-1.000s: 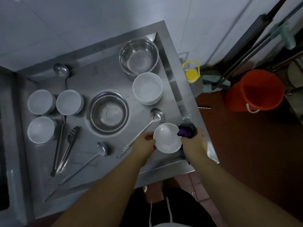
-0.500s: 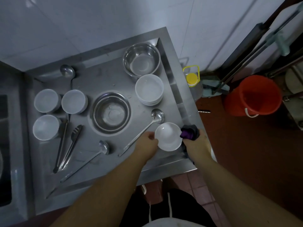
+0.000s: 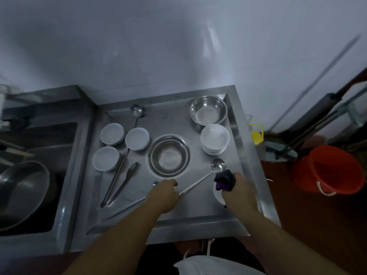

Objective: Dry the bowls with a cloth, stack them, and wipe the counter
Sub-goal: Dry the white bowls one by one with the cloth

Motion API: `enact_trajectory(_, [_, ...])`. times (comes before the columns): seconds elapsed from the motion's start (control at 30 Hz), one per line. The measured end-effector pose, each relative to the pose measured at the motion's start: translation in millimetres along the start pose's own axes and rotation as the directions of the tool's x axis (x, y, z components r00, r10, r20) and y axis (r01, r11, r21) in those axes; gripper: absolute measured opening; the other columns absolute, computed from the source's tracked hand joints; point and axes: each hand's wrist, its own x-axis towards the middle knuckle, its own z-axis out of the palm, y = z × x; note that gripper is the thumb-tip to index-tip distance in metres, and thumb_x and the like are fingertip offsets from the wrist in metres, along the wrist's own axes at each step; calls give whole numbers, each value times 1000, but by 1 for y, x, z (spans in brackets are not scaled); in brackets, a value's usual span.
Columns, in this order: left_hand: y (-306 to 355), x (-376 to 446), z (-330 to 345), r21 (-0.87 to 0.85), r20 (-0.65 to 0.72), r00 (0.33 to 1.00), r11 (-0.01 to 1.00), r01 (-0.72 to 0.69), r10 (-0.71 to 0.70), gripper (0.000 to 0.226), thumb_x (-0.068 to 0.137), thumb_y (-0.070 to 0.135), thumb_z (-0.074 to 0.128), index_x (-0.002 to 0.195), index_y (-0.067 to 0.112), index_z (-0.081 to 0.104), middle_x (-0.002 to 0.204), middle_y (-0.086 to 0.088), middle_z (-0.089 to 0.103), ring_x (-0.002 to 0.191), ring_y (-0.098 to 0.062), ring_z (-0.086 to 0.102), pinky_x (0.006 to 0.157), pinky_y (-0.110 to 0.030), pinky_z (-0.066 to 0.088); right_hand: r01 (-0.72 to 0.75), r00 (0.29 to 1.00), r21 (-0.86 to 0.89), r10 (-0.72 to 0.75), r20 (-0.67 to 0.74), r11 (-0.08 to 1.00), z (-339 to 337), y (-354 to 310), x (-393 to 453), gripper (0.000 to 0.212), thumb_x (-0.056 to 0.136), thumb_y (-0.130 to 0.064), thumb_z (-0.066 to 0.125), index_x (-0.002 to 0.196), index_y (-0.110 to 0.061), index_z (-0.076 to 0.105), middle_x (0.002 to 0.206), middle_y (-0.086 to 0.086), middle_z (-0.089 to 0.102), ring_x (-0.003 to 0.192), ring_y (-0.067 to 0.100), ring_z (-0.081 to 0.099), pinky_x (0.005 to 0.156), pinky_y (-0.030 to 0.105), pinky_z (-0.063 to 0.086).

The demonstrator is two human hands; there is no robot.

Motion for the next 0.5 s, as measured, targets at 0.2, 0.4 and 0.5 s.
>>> enact_trajectory(0.2, [-84, -17, -31, 18, -58, 996, 998, 63, -62, 45, 104, 35, 56, 147, 21, 55, 146, -7, 57, 125, -27, 60, 101, -37, 51, 175, 961, -133, -140, 239, 976, 63, -58, 0, 31, 83, -15, 69, 83, -36, 47, 74, -7, 62, 66, 10, 61, 48, 26, 37])
enact_trajectory(0.4, [-184, -12, -59, 12, -58, 989, 990, 139, -138, 48, 102, 28, 55, 149, 22, 52, 150, -5, 54, 128, -27, 59, 102, -38, 50, 315, 896, -256, -197, 398, 914, 145, -120, -8, 26, 87, -19, 66, 104, -33, 52, 82, -11, 59, 71, 7, 57, 53, 22, 37])
enact_trajectory(0.5, [-236, -5, -78, 57, -43, 989, 988, 146, -144, 34, 101, 24, 55, 133, 15, 59, 135, -10, 60, 114, -31, 63, 96, -42, 55, 343, 891, -330, -194, 410, 880, 189, -151, -13, 29, 86, -14, 66, 97, -32, 45, 80, -14, 54, 69, 1, 52, 52, 22, 33])
